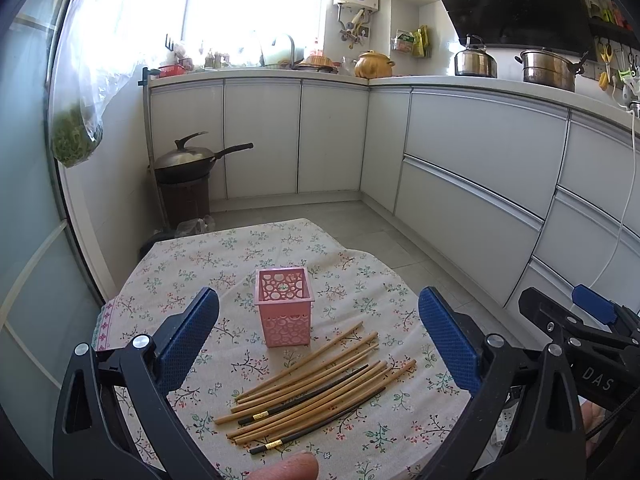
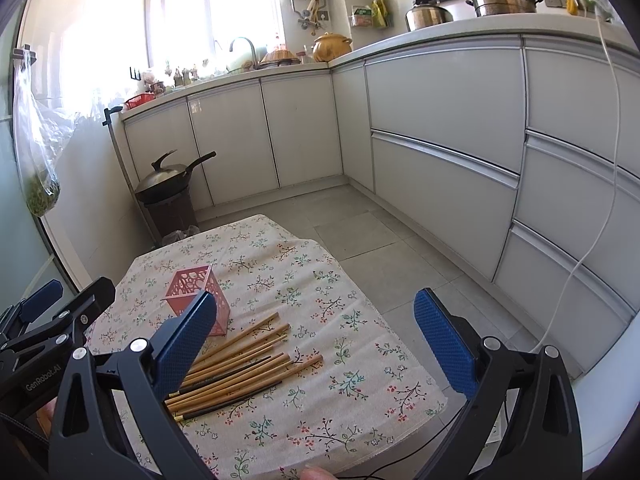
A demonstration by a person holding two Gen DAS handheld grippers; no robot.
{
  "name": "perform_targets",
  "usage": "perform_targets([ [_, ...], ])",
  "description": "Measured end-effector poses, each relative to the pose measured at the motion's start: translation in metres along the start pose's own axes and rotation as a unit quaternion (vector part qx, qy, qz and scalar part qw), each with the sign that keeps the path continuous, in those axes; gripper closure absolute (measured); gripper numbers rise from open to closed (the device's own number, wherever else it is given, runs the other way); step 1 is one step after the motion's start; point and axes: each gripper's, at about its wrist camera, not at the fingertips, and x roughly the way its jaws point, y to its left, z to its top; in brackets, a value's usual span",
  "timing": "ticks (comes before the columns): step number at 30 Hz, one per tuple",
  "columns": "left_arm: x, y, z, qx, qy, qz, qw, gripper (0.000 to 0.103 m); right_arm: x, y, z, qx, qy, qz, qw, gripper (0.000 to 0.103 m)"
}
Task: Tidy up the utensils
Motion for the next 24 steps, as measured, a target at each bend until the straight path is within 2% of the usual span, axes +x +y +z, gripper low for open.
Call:
perform_targets([
  [24, 0.0038, 0.0017, -0.0023, -0.002, 0.007, 0.005, 1.0, 0.007, 0.0025, -0.0008, -0.0015, 0.003, 0.007, -0.001, 1.0, 0.007],
])
